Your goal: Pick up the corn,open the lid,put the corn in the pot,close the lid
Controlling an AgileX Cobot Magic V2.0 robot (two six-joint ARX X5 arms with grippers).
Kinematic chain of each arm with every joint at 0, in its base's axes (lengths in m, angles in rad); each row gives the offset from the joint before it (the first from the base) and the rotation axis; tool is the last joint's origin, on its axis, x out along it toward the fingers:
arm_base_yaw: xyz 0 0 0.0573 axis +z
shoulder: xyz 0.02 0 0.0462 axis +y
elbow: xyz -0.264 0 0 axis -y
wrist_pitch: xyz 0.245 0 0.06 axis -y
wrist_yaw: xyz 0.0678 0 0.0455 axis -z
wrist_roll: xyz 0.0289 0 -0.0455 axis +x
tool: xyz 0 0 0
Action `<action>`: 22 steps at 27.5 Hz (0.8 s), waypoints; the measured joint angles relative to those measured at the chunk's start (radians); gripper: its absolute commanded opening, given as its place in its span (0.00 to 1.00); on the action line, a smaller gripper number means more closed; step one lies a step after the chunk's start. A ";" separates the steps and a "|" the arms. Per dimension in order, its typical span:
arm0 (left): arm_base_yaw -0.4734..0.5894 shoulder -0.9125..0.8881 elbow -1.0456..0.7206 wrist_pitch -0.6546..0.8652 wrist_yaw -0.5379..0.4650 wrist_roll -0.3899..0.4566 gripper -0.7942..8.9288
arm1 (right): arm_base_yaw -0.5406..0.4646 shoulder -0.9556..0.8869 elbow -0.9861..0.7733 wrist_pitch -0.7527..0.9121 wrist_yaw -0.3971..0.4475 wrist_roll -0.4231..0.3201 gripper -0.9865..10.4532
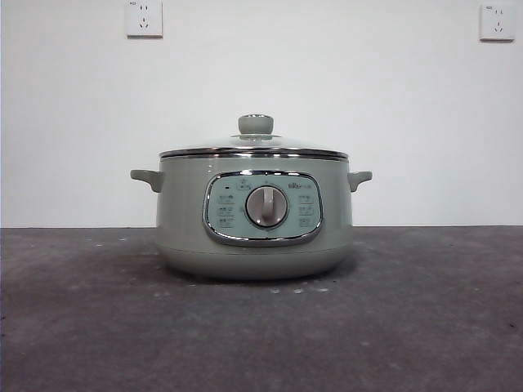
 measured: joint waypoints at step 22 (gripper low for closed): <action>0.536 -0.767 -1.294 1.032 0.175 0.129 0.08 | 0.000 0.002 0.000 0.000 0.002 0.000 0.09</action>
